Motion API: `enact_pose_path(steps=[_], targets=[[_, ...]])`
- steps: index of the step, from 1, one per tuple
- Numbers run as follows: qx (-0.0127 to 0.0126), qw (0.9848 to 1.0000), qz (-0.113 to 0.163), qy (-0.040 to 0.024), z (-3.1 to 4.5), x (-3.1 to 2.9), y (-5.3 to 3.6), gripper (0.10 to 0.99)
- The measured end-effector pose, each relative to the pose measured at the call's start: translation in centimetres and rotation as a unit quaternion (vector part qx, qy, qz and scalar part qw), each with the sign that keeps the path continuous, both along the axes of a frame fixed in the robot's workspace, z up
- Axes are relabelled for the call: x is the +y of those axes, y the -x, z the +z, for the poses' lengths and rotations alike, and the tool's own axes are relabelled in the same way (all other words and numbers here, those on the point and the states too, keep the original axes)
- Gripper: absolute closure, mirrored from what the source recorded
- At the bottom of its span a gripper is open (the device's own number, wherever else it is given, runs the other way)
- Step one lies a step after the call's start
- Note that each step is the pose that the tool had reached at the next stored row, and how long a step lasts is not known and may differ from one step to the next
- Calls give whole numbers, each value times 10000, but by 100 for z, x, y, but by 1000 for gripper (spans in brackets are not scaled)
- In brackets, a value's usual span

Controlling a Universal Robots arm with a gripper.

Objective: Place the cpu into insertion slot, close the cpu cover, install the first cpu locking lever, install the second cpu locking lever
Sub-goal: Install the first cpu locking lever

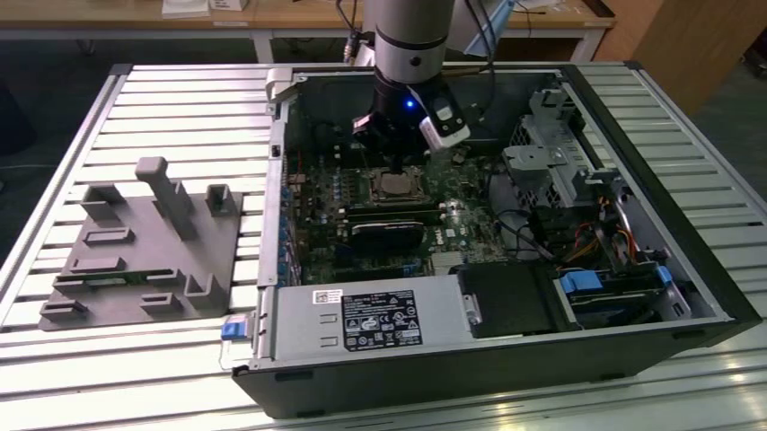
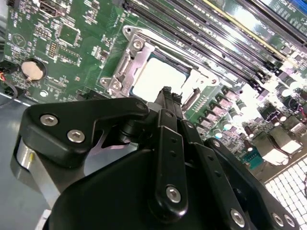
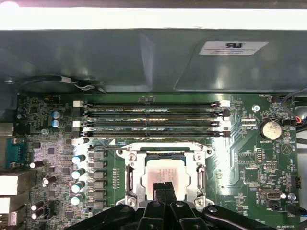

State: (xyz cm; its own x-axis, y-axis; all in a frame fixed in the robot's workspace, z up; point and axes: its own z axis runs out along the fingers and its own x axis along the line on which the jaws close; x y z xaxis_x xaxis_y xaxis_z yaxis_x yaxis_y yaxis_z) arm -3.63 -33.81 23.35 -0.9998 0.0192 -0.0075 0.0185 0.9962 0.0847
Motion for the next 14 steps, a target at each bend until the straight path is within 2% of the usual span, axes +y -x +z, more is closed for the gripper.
enact_pose_path(steps=[9,14], targets=[[-13,10000,0,0,0,-2,211,980],[-33,10000,-1,0,0,-2,364,980]])
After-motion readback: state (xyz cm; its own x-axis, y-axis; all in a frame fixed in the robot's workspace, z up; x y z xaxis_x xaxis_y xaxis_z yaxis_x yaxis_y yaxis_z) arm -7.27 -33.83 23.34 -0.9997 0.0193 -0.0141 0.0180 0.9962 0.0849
